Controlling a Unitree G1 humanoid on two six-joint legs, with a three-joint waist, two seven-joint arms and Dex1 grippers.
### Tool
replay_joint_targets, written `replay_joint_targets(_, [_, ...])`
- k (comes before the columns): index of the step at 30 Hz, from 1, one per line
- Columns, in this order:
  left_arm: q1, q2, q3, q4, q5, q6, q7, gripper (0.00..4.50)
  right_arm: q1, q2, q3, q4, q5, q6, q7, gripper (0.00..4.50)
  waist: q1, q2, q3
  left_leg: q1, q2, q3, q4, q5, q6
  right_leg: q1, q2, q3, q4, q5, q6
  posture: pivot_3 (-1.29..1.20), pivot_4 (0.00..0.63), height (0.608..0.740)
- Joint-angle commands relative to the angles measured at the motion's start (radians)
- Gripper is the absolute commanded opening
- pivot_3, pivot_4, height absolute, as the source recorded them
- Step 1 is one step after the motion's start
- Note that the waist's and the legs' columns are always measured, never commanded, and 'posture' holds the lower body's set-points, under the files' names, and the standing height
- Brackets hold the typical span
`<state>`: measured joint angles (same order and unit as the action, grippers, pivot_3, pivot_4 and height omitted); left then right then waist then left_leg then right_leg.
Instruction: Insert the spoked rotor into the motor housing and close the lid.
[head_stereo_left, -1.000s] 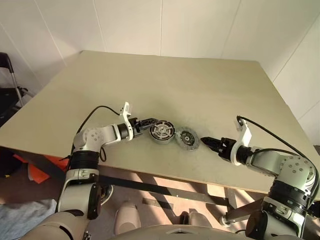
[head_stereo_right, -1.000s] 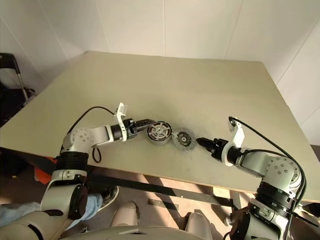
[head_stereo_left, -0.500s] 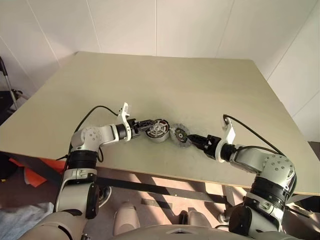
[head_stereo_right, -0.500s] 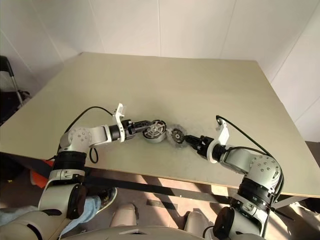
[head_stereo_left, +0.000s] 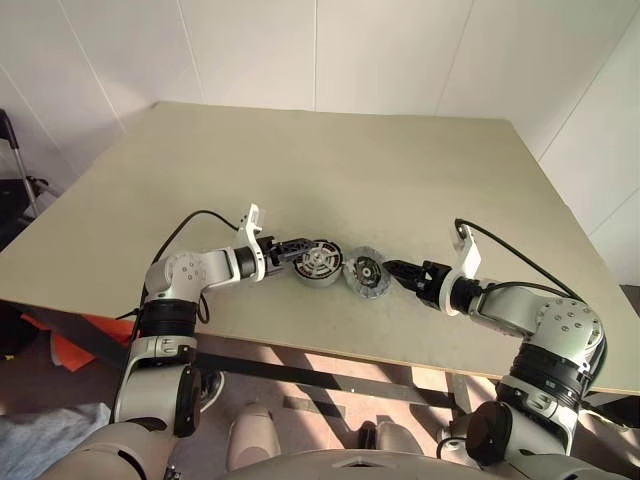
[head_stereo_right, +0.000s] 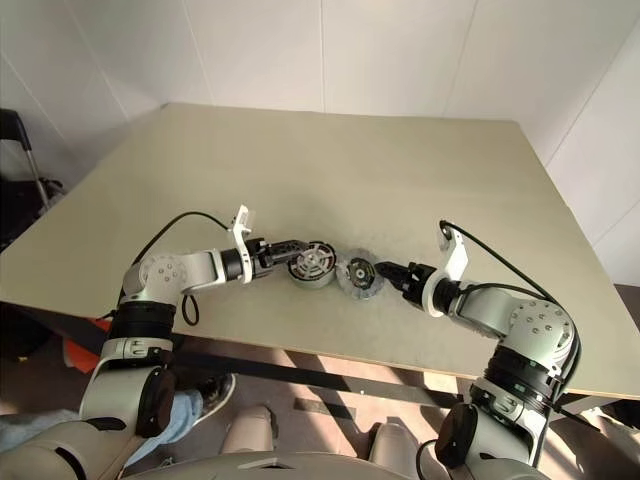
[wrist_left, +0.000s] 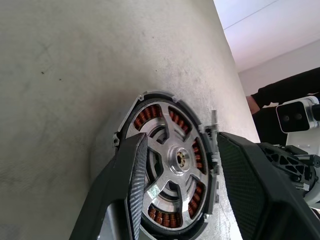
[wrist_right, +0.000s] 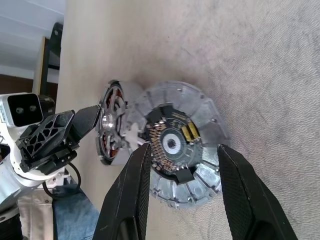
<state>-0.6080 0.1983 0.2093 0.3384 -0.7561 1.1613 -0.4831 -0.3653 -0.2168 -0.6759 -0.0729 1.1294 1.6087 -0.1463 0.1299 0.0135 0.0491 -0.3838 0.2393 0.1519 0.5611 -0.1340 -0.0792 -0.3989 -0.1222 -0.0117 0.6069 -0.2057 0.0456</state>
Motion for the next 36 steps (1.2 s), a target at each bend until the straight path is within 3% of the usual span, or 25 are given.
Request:
replay_joint_targets(1, [-0.014, -0.001, 0.002, -0.021, 0.002, -0.006, -0.007, 2.37, 0.04, -0.028, -0.007, -0.048, 0.094, 0.006, -0.032, 2.33, 0.002, 0.0, 0.0, 0.0, 0.0, 0.0, 0.0, 0.0, 0.0, 0.0, 0.0, 0.0, 0.0, 0.0, 0.0, 0.0, 0.0, 0.74])
replay_joint_targets(8, [-0.018, 0.0, -0.008, -0.02, 0.009, 0.003, -0.017, 2.37, 0.173, -0.021, -0.02, -0.108, 0.286, -0.004, -0.153, 2.33, 0.003, 0.0, 0.0, -0.001, 0.0, 0.0, 0.0, 0.0, 0.0, 0.0, 0.0, 0.0, -0.001, 0.0, 0.001, 0.0, 0.0, 0.74])
replay_joint_targets(14, [-0.037, 0.009, -0.014, -0.001, 0.022, 0.007, -0.031, 2.37, 0.269, -0.057, 0.138, -0.135, 0.565, -0.203, -0.316, 2.33, -0.002, 0.0, 0.0, 0.0, 0.0, 0.0, 0.0, -0.001, 0.001, 0.0, -0.001, -0.001, -0.001, -0.001, 0.001, 0.0, 0.0, 0.74])
replay_joint_targets(20, [-0.044, 0.012, -0.016, 0.006, 0.026, 0.006, -0.034, 2.37, 0.283, -0.126, 0.29, -0.104, 0.678, -0.388, -0.425, 4.15, -0.004, 0.0, 0.0, -0.001, -0.001, 0.0, 0.0, -0.002, 0.003, 0.0, -0.001, -0.001, -0.003, -0.002, 0.003, 0.0, 0.0, 0.74])
replay_joint_targets(36, [-0.032, 0.02, -0.002, -0.016, 0.029, 0.016, -0.023, 2.37, 0.194, -0.138, 0.484, -0.037, 0.698, -0.624, -0.417, 4.15, -0.03, -0.004, -0.002, -0.004, -0.001, 0.0, 0.001, -0.003, 0.005, -0.002, -0.001, -0.001, -0.005, -0.002, 0.003, 0.0, 0.0, 0.74])
